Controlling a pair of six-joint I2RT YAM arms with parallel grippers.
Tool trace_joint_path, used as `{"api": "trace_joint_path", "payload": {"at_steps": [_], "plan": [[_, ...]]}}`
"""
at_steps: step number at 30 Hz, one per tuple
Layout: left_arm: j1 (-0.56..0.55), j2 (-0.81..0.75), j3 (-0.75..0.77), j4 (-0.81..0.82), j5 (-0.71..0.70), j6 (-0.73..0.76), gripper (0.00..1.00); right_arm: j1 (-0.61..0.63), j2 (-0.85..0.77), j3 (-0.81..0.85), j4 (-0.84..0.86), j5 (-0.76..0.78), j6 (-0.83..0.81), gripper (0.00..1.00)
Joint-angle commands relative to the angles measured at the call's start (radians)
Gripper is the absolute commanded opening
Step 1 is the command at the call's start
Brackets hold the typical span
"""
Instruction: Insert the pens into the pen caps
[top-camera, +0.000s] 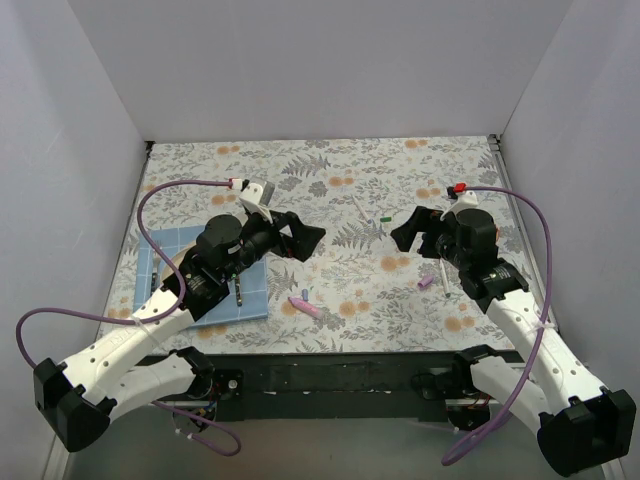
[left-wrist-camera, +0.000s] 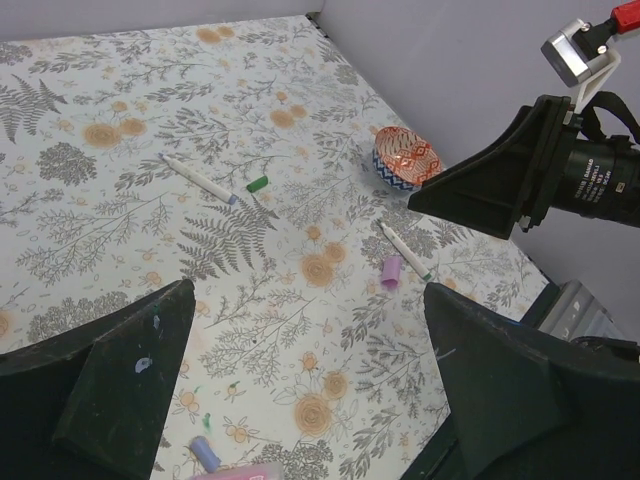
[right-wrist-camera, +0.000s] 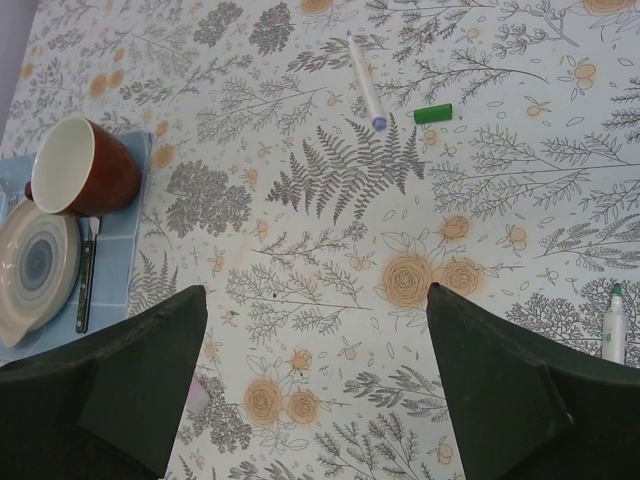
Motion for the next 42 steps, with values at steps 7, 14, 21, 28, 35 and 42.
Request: {"api": "trace_joint_path", "payload": {"at_steps": [7,14,21,28,35,42], "plan": [[-0.004,0.008,0.01,-0.013,-0.18,-0.094,0.98,0.001,0.006,0.058,-0.001,0.039,-0.002,0.98],[-0.004,0.008,0.09,-0.22,-0.418,-0.56,0.98,0.0,-0.003,0.046,-0.015,0.023,0.018,0.96],[-0.004,0.081,0.157,-0.525,-0.422,-0.887,0.79,0.001,-0.03,0.024,0.008,-0.219,-0.145,0.88],[-0.014,0.284,0.168,-0.662,-0.28,-1.048,0.53,0.004,-0.003,-0.022,-0.002,-0.28,-0.156,0.81],[-0.019,0.301,0.084,-0.68,-0.237,-1.145,0.5,0.009,-0.029,-0.107,0.066,-0.342,-0.088,0.8],[-0.034,0.384,0.051,-0.679,-0.104,-1.189,0.49,0.082,-0.054,-0.183,0.145,-0.327,-0.038,0.73]]}}
